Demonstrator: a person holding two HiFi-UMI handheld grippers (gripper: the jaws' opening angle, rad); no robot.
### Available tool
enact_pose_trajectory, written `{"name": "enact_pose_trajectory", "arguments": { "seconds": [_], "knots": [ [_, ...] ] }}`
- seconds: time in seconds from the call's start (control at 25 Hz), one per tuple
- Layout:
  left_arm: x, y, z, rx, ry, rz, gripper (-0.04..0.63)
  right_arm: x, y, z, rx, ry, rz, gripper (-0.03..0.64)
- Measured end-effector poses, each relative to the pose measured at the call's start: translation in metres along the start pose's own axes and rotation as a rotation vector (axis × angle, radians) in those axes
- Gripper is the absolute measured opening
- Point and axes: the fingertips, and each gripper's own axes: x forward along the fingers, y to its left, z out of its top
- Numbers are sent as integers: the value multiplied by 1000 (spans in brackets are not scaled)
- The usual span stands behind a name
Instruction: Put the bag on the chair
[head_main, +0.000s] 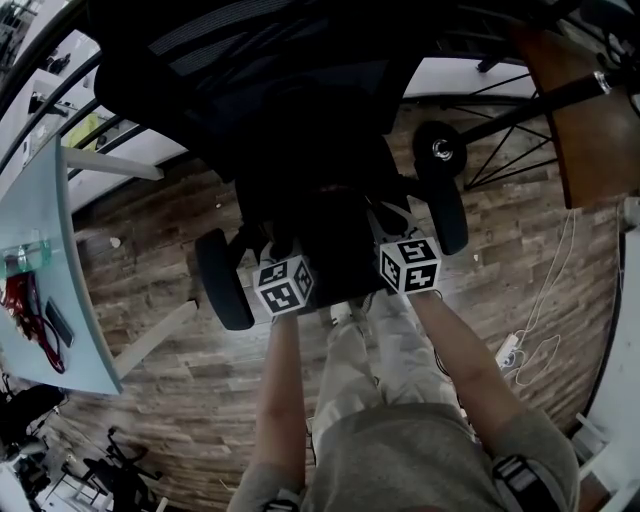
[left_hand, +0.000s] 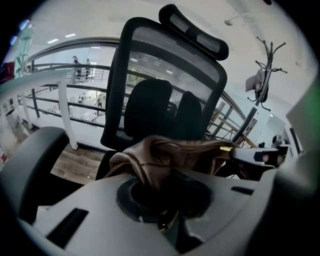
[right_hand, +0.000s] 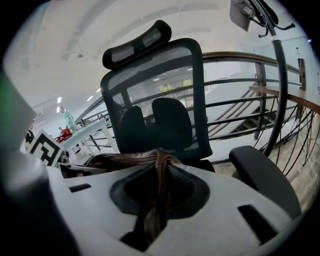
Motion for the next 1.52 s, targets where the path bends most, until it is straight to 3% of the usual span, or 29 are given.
{"name": "enact_pose_trajectory", "arguments": {
  "seconds": [0.36,0.72,0.8,0.88,1.0,1.52],
  "knots": [
    [18,2,-21,31,55,24,31,13,-18,-23,59,38,-31,49],
    [20,5,-26,13,79,50,32,18,-16,-27,41,62,-51,79],
    [18,6,-24,-3,68,50,82,17,-14,-25,39,57,-53,111],
    [14,6,-21,-29,51,42,211,13,-13,-20,35,40,-53,173],
    [6,8,-13,-38,16,52,266,8,-9,-12,26,20,-55,215],
    [-60,-22,25,-8,-106,23,255,-54,22,25,-8,-70,-35,218]
  ]
}}
